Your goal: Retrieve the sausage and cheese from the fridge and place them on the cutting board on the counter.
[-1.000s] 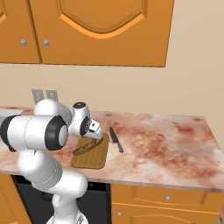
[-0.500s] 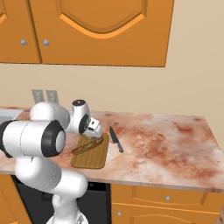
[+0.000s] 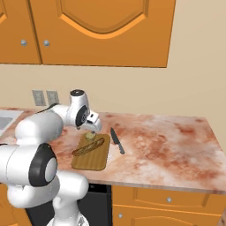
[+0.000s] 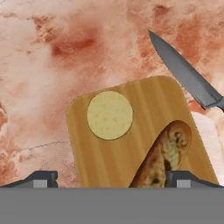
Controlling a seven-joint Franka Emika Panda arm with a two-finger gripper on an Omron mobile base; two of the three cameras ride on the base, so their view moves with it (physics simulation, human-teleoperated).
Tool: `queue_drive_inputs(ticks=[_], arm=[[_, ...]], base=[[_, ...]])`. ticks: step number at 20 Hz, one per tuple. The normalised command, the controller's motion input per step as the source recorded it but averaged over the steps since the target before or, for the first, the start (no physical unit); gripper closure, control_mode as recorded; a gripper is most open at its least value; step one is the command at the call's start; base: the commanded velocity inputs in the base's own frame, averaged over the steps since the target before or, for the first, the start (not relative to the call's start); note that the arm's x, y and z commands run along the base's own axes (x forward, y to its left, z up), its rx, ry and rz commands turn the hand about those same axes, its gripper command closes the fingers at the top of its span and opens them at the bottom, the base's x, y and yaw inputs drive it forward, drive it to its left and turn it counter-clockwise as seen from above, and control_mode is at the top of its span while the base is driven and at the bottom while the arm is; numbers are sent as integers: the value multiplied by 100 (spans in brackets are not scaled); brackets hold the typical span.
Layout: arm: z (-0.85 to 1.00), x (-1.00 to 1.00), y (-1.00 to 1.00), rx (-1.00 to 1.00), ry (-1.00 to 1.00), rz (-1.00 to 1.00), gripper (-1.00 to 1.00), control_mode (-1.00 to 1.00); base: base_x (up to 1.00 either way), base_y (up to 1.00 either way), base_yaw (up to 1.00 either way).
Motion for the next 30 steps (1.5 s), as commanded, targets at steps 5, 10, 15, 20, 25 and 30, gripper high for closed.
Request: queue_drive_inputs(ticks=[5, 10, 15, 20, 25, 30], arm=[[41, -95, -13, 0, 0, 0, -100, -100], [28, -100, -2, 0, -6, 5, -100, -100], [43, -100, 0, 0, -16, 7, -100, -100], [39, -99, 0, 0, -17, 6, -100, -100], [8, -46, 0, 0, -15, 0, -100, -100], [0, 0, 0, 0, 0, 0, -100, -100]], base=[[0, 0, 0], [0, 0, 0], [0, 0, 0], [0, 0, 0], [0, 0, 0], [0, 0, 0]])
